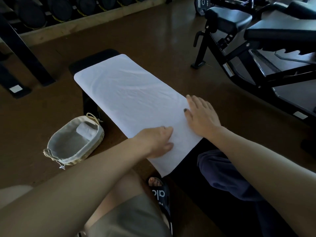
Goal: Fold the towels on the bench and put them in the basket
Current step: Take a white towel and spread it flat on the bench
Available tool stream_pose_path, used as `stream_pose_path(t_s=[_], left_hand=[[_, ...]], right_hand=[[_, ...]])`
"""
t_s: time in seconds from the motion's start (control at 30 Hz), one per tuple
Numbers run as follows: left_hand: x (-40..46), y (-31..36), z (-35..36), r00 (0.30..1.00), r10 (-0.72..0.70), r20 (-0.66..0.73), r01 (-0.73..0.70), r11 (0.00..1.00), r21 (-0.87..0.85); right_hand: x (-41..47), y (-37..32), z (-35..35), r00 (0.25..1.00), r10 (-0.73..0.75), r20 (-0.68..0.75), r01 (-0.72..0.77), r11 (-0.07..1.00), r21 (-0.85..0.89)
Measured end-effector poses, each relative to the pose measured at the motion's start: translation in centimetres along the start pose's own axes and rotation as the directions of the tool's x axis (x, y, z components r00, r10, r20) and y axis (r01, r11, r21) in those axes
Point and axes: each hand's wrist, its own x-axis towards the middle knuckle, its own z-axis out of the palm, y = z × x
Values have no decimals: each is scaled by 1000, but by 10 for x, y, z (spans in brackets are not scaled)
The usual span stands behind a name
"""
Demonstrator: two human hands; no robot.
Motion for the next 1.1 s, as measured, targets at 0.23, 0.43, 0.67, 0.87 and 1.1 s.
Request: stream_pose_path(t_s=[0.23, 0.43, 0.67, 0.87, 1.1], left_hand=[[6, -58, 7, 998, -19, -57, 21, 999, 40], [27, -106, -23, 955, -198, -221, 227, 967, 116], [34, -215, -25, 941, -316, -121, 311, 948, -61], [62, -291, -36, 880, -420, -220, 408, 907, -99], [81, -345, -51, 792, -561, -243, 542, 828, -145]], right_hand=[[10, -23, 18, 994, 88, 58, -92, 993, 69], [74, -100, 3, 927, -364, 84, 359, 931, 71], [163, -133, 18, 867, -477, 144, 484, 875, -21], [250, -150, 21, 878, -463, 122, 472, 880, -52], [314, -159, 22, 922, -352, 163, 351, 936, 32]])
